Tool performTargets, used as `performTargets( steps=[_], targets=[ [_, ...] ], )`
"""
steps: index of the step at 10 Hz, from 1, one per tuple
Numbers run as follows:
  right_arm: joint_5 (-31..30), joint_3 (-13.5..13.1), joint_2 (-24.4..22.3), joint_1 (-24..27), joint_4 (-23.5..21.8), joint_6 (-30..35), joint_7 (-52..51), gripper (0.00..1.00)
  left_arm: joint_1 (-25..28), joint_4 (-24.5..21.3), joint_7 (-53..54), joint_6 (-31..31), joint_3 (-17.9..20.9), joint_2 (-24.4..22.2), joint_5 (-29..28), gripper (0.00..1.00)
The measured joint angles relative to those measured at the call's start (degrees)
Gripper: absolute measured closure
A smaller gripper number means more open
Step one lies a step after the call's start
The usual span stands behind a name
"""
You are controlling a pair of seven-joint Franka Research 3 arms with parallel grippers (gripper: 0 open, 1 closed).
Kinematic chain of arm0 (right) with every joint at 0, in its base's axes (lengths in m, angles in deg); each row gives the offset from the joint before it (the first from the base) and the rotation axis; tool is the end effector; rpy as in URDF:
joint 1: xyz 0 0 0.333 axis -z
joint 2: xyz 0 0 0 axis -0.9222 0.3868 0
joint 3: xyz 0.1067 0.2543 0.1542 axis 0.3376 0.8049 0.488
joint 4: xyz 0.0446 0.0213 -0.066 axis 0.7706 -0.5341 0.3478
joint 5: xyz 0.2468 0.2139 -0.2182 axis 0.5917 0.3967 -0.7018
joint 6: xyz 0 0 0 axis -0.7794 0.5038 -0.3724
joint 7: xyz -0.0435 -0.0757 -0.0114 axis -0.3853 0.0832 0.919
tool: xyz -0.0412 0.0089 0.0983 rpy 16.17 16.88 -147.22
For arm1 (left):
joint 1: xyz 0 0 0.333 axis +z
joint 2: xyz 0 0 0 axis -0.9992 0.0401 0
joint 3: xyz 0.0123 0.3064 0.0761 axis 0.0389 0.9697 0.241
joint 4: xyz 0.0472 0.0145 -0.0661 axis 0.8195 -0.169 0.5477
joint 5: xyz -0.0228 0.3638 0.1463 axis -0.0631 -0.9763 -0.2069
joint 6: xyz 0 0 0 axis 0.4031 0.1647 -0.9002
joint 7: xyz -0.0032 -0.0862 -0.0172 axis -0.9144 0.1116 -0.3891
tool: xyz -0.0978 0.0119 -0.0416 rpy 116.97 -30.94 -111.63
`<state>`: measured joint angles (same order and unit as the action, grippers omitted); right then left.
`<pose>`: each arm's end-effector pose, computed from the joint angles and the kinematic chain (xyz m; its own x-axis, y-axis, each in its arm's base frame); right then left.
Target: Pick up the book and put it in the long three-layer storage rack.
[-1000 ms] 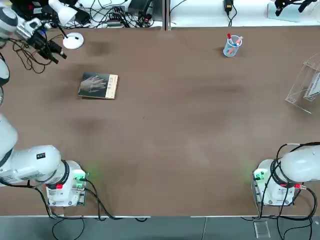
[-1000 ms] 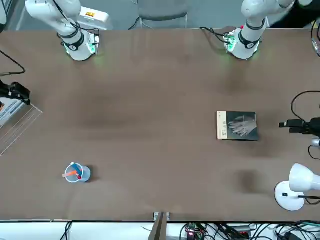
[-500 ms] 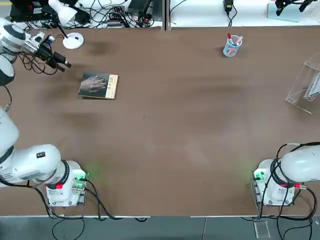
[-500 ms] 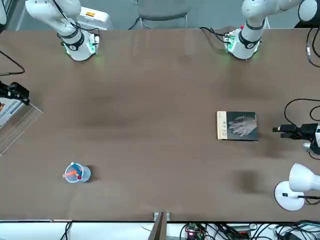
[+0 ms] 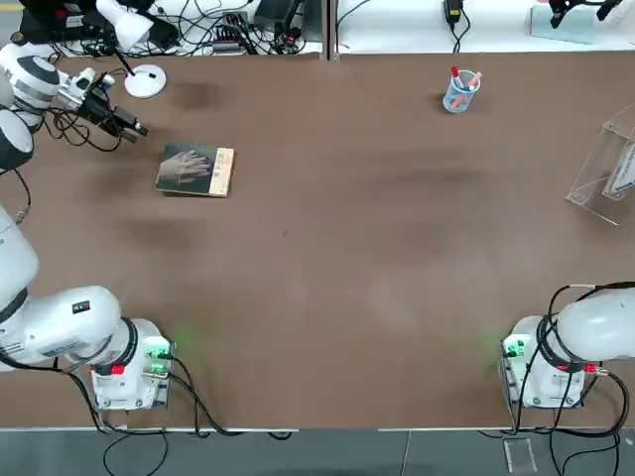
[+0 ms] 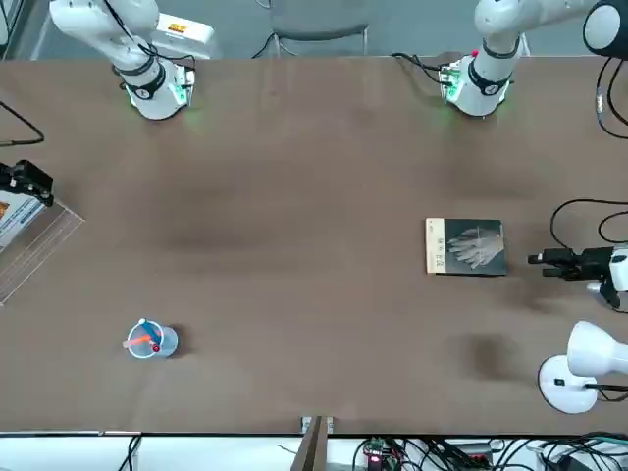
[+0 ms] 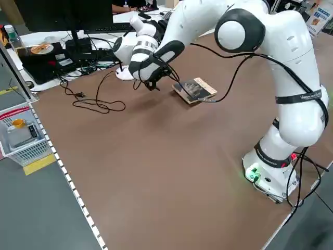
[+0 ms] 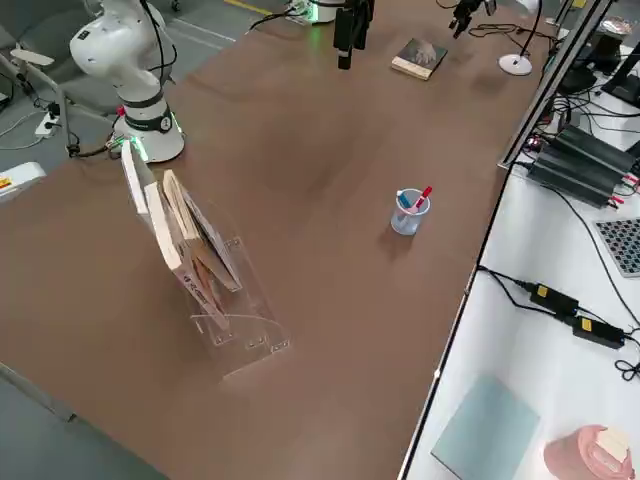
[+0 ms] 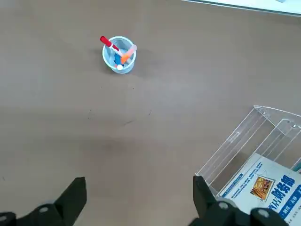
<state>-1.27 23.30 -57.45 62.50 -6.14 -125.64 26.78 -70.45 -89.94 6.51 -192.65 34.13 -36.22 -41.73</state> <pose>0.5767 0.0396 0.6295 0.9923 0.1089 0.0586 0.1051 -0.9924 0.0640 0.6309 0.1416 0.2027 0.9610 -0.2717 0.0522 -0.2344 -0.6993 0.6753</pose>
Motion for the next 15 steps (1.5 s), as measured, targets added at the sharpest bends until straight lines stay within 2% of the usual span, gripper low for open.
performTargets(
  steps=[8,15],
  targets=[
    [0.0,-0.01,0.0,0.0,0.01,0.0,0.01,0.0,-0.05,-0.78,7.09,1.15,-2.24,2.88,5.52,0.0],
    [0.0,-0.02,0.0,0.01,0.12,0.0,0.01,0.0,0.2,-0.83,8.27,2.21,-2.23,4.67,6.74,0.0]
  ],
)
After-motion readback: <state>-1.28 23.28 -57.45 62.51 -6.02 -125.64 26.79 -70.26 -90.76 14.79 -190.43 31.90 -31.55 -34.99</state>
